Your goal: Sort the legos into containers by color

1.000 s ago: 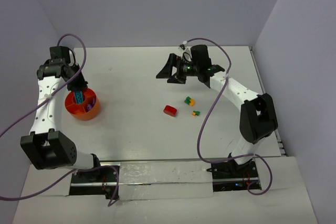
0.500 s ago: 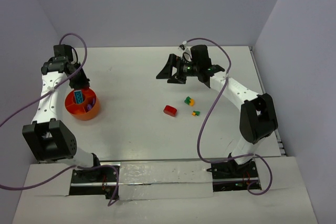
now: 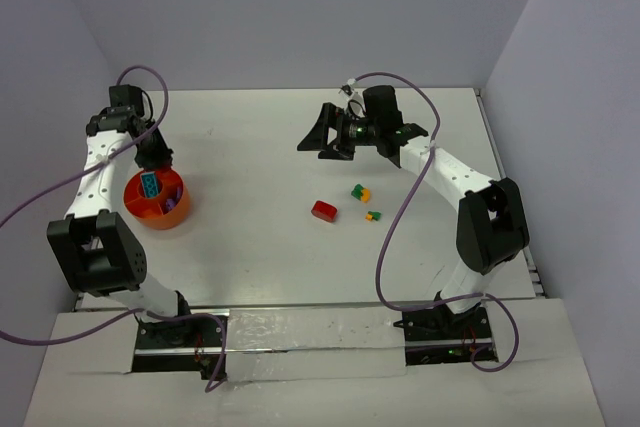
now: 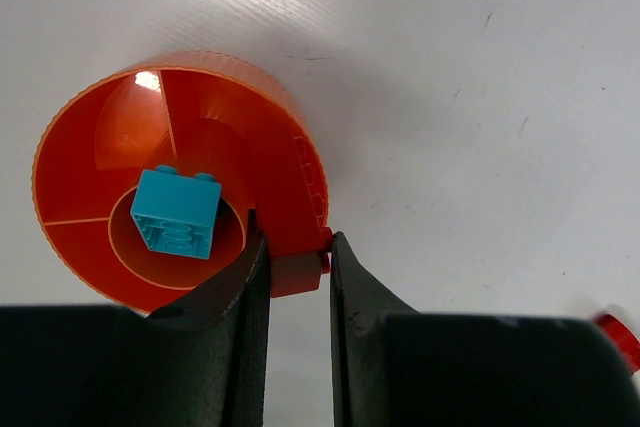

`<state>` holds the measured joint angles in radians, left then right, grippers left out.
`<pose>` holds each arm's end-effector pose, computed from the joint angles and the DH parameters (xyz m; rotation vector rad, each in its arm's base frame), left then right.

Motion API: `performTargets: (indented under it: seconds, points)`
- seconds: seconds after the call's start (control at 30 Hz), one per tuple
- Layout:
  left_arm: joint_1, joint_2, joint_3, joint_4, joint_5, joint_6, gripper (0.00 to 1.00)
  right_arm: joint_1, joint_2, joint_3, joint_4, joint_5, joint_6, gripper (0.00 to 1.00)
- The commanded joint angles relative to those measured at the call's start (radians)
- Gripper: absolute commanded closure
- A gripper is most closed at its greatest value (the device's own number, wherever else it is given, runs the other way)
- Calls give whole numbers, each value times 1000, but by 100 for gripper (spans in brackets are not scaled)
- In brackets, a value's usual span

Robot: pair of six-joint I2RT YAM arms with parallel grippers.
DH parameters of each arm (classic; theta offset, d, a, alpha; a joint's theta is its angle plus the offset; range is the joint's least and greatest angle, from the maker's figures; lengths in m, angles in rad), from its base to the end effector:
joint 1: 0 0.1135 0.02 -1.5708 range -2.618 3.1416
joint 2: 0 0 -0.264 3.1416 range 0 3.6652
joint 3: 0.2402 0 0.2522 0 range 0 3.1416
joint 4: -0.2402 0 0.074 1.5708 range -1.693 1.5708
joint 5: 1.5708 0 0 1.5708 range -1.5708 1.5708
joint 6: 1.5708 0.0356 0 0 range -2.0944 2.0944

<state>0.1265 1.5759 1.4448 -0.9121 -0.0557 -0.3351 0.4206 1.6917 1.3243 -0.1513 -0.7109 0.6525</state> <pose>0.3243 0.0432 0.3103 -0.6165 2.5375 -0.0011 0.3462 0.1803 0.2935 -0.2171 2.2467 1.3589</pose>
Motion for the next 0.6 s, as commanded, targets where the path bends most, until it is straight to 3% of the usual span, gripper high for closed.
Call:
performTargets:
  seconds: [0.0,0.3,0.37,0.57]
  points:
    - [2,22,38,15,-21,-22,89,-7,-5,40,3,-22,-16,0]
    - [2,33,12,18,-9,-35,78,-9,6,46,2,-33,-11,0]
    - [3,45,15,16,-7,-37,68,-9,6,46,2,-34,-11,0]
    - [4,55,16,17,-2,-39,58,-11,8,47,2,-39,-10,0]
